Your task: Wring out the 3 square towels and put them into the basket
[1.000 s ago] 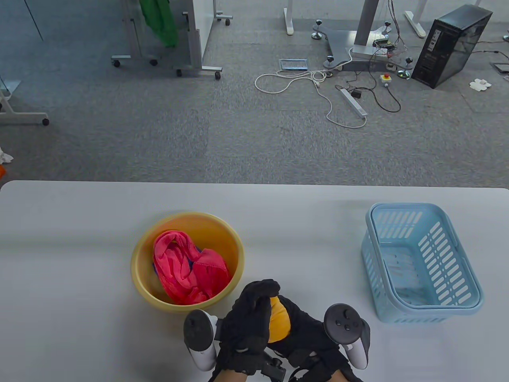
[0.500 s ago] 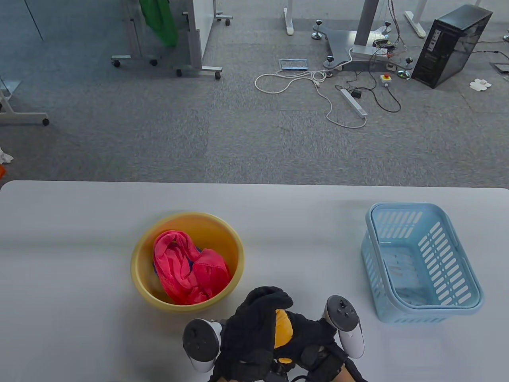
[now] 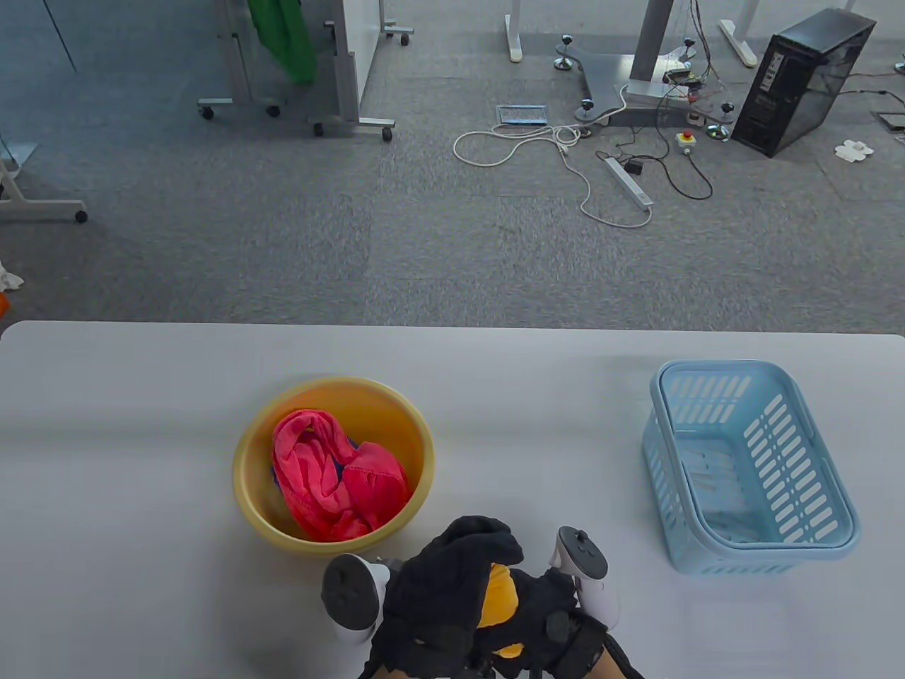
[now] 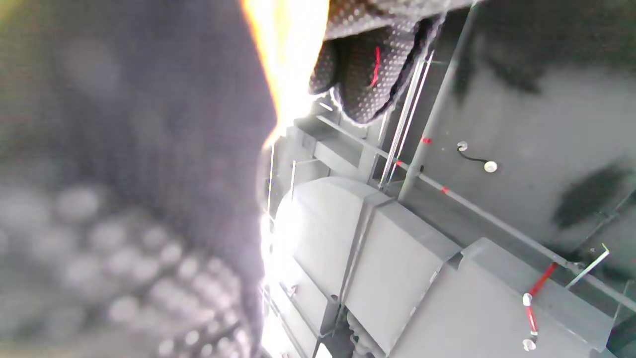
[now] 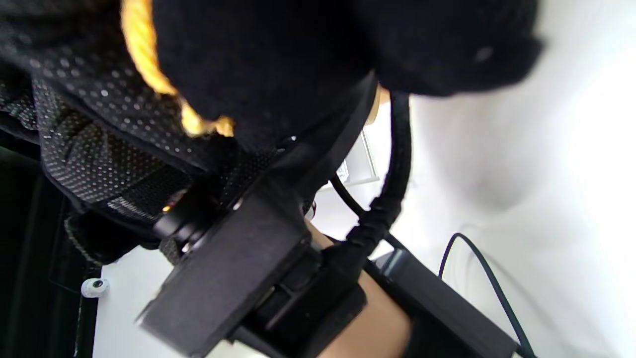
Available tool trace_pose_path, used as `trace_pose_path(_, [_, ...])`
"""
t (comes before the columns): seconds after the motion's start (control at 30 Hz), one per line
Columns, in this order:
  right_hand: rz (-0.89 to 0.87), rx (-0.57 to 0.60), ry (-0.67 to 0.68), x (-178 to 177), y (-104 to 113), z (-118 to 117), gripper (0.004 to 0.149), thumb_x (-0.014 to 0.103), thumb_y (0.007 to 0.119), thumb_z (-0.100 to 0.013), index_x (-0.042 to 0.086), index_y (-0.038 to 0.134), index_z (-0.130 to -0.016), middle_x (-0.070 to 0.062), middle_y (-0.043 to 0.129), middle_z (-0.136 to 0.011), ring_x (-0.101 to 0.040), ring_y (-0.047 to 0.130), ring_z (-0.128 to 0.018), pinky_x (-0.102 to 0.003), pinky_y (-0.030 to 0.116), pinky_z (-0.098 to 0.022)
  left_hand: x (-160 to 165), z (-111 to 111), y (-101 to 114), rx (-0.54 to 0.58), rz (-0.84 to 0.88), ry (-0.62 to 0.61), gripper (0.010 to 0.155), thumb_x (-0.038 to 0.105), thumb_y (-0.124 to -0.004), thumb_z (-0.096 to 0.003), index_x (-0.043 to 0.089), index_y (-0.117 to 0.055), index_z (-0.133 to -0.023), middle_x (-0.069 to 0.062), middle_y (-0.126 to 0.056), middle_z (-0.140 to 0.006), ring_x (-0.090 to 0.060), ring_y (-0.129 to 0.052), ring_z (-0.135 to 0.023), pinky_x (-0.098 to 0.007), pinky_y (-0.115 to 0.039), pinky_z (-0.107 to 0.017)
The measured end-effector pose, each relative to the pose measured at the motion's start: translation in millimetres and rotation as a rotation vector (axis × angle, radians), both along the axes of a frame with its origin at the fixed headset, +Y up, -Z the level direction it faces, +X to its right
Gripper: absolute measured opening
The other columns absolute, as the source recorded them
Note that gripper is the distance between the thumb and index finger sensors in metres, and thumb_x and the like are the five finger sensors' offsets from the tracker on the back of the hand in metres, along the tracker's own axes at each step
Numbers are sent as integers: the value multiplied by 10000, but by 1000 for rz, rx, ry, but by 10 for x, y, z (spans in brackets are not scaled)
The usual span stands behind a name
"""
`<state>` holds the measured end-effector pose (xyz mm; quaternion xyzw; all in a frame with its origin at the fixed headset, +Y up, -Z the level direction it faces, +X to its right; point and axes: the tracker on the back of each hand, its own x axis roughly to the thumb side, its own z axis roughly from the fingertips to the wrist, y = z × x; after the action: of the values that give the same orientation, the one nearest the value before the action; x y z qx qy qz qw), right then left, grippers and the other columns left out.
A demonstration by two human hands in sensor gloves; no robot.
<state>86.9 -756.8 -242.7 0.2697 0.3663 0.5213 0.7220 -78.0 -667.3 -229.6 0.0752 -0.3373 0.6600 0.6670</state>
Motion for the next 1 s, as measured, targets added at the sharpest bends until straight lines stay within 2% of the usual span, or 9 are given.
trace_pose_path(0.17, [-28,-42,18,-20,-47,-2,657,325,1083,-383,18,753,-860,-100,969,-488,-99,965,-119,-285,908,-132,10,-59,-24,-24,12,-44,420,115,-671,-551,264,-901,-870,-33,-857,-900,-294,-859,-779,-619,-671,-659])
trace_pose_path(0.63, [-127,-71,123,-72,-56,14,615,327,1079,-387,29,783,-836,-93,977,-470,-107,964,-108,-290,906,-122,57,5,63,13,11,-71,416,117,-666,-559,271,-893,-873,-27,-854,-909,-285,-855,-785,-611,-667,-673])
trace_pose_path(0.7, [-137,-81,136,-94,-74,23,611,326,1078,-389,29,785,-835,-91,978,-469,-108,964,-108,-292,905,-122,51,-8,55,13,11,-98,457,114,-669,-561,305,-855,-932,-25,-862,-910,-288,-857,-786,-617,-669,-671])
trace_pose_path(0.77, [-145,-91,142,-111,-84,27,612,329,1076,-392,31,780,-837,-89,977,-470,-105,963,-109,-290,906,-123,40,-21,46,6,15,-108,462,114,-668,-562,309,-851,-939,-19,-864,-911,-287,-858,-786,-618,-672,-670])
trace_pose_path(0.87, [-110,-79,121,-92,-84,19,622,335,1072,-401,35,767,-853,-84,970,-486,-103,961,-126,-290,906,-138,16,-56,10,1,18,-102,453,122,-670,-565,306,-846,-940,-15,-862,-917,-278,-863,-792,-609,-680,-673])
trace_pose_path(1.0, [37,20,17,36,-24,-35,656,354,1066,-411,51,736,-891,-63,960,-520,-93,963,-157,-284,910,-165,-1,-77,-30,-13,-2,-12,452,141,-672,-572,314,-826,-959,2,-852,-931,-261,-867,-802,-599,-691,-671])
